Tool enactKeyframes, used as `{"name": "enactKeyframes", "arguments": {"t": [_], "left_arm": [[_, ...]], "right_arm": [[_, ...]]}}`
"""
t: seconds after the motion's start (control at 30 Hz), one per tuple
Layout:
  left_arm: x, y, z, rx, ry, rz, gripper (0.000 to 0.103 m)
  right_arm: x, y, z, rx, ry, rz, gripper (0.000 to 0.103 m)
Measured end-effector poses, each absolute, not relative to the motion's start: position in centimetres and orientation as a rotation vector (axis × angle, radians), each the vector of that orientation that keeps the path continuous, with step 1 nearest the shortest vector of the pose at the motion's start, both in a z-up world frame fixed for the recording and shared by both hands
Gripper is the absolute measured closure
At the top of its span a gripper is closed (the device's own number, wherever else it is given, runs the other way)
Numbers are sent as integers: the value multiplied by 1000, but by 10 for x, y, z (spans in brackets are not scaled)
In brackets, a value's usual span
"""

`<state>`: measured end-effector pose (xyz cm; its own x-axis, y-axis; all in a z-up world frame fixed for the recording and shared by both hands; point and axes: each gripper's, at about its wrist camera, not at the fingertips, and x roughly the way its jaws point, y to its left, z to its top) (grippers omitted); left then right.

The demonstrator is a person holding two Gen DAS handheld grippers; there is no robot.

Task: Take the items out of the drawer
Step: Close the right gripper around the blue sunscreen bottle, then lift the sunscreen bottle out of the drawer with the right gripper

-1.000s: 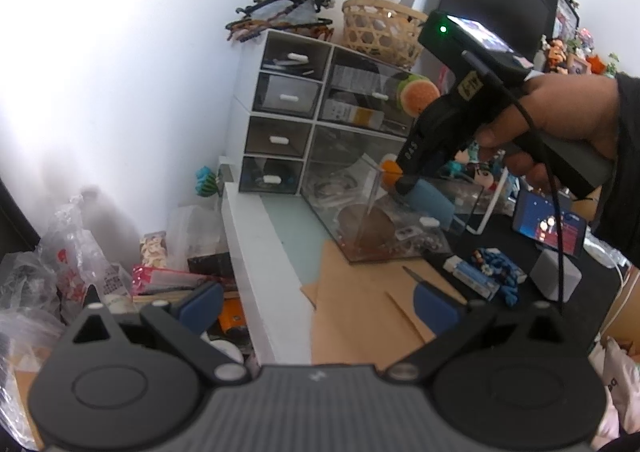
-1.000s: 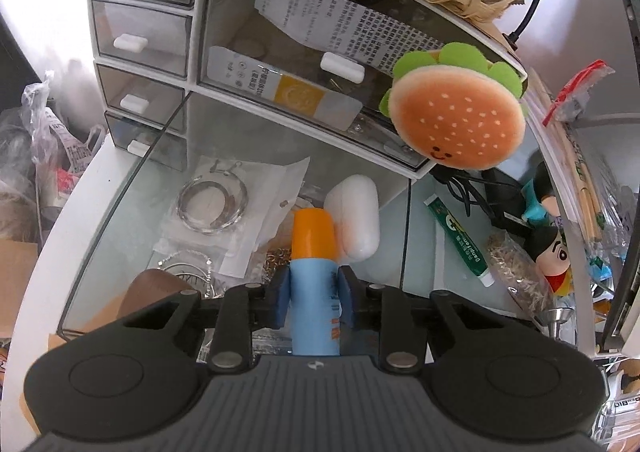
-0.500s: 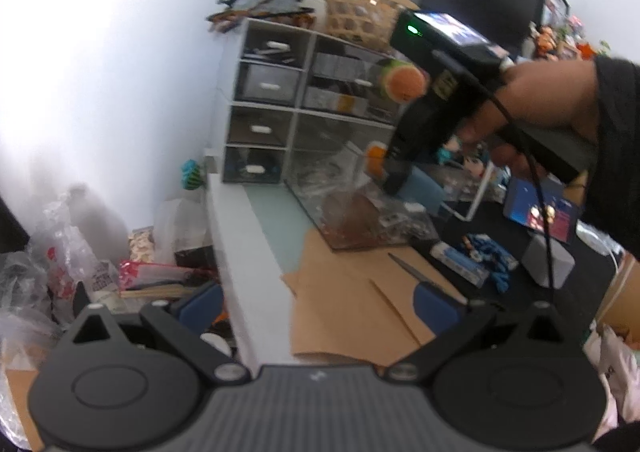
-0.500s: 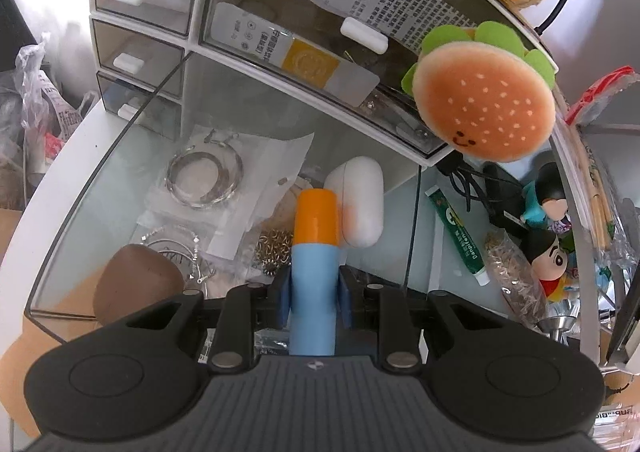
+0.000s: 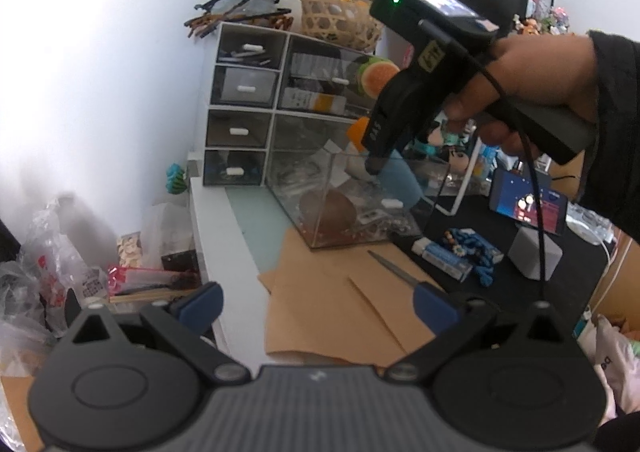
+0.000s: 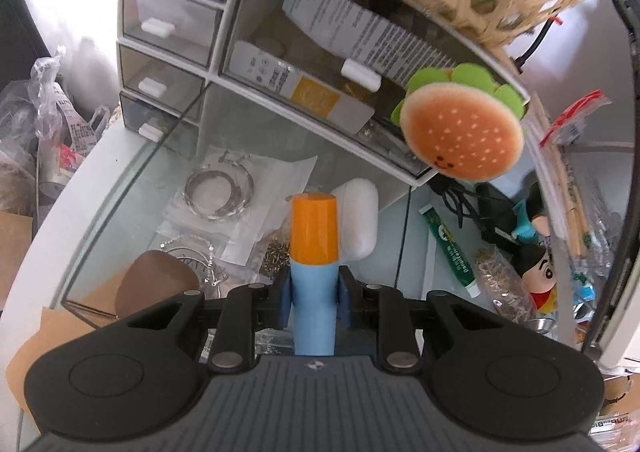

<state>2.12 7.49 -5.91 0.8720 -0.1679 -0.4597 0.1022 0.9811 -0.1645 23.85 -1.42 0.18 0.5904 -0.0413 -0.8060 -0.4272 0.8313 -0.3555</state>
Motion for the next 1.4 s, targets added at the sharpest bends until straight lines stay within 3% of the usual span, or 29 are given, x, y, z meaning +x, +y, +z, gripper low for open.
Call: {"name": "enactKeyframes", "arguments": {"t": [1.4], "left_arm": [[3, 60, -46, -112, 443, -170, 0]], "right_arm": [[106, -46, 103, -659, 664, 202, 77]]}}
